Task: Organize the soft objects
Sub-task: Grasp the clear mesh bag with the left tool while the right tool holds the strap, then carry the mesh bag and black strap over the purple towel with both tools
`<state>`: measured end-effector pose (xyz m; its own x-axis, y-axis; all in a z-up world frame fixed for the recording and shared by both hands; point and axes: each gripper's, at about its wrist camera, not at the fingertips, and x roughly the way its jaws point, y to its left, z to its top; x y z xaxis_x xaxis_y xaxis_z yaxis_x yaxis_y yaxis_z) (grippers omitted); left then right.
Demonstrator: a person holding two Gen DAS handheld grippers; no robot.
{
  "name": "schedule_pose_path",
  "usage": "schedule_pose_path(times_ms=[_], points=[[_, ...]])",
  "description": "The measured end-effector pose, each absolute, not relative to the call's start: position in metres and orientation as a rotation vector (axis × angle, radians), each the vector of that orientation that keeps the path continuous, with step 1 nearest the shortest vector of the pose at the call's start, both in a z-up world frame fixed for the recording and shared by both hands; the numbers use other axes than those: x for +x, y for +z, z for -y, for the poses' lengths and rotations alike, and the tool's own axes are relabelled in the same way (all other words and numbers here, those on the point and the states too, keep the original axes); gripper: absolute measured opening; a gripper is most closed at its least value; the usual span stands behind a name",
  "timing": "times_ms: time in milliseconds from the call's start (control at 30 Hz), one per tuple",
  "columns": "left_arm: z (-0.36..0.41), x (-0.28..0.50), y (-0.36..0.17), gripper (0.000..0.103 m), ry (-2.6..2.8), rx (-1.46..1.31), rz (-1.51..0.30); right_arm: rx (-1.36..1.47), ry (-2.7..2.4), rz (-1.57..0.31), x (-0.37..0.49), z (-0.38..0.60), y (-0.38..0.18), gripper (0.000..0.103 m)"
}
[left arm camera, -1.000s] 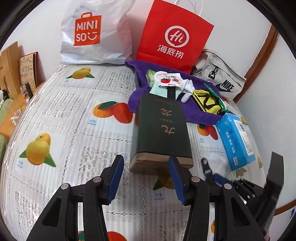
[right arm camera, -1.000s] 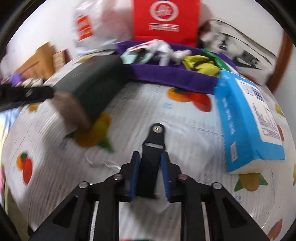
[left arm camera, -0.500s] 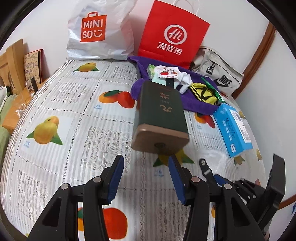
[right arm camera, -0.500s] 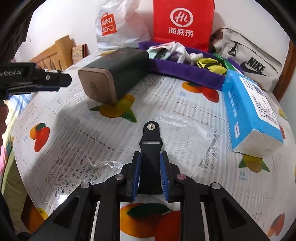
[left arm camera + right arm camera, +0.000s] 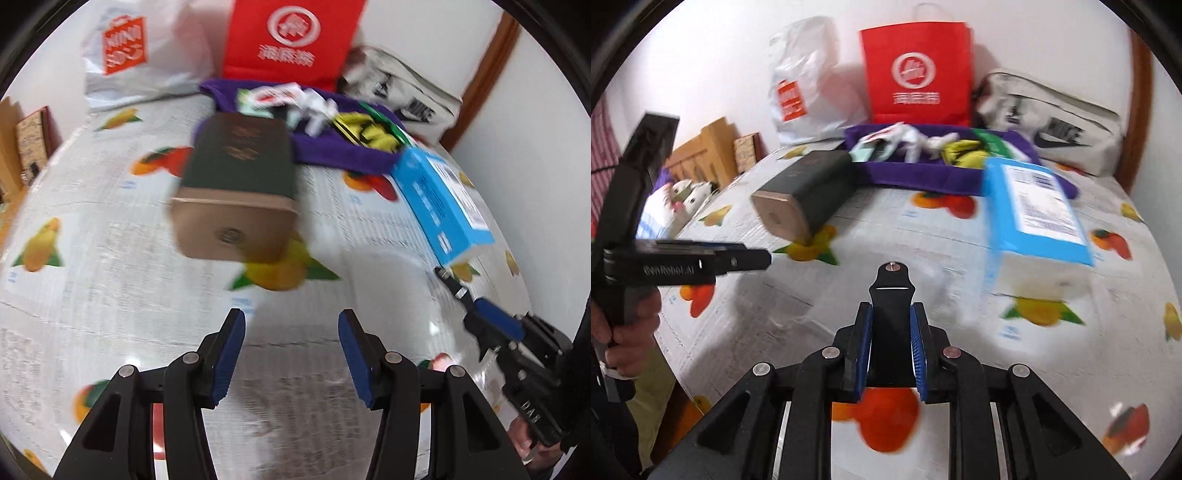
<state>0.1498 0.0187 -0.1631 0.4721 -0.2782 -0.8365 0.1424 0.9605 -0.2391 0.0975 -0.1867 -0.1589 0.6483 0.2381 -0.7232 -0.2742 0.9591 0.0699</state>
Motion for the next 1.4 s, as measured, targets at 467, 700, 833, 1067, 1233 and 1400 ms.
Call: schedule_pose_path(times_ms=[467, 700, 833, 1067, 1233, 1400], points=[[0.064, 0.162, -0.183, 0.085, -0.373, -0.060, -1.107, 0.064, 0.201, -0.831, 0.091, 0.263, -0.180, 0.021], [0.085, 0.167, -0.188, 0.096, -0.336, 0.028, -1.089, 0.090, 0.193, -0.851, 0.096, 0.271, -0.193, 0.021], [0.103, 0.164, -0.194, 0.099, -0.281, 0.176, -1.049, 0.094, 0.196, -0.860, 0.097, 0.272, -0.199, 0.021], [0.089, 0.161, -0.186, 0.050, -0.270, 0.138, -0.995, 0.060, 0.189, -0.866, 0.096, 0.269, -0.203, 0.021], [0.067, 0.159, -0.184, 0.011, -0.271, 0.107, -0.997, 0.039, 0.171, -0.862, 0.093, 0.265, -0.204, 0.022], [0.048, 0.148, -0.185, 0.007, -0.256, 0.084, -1.003, 0.002, 0.153, -0.847, 0.093, 0.258, -0.205, 0.026]])
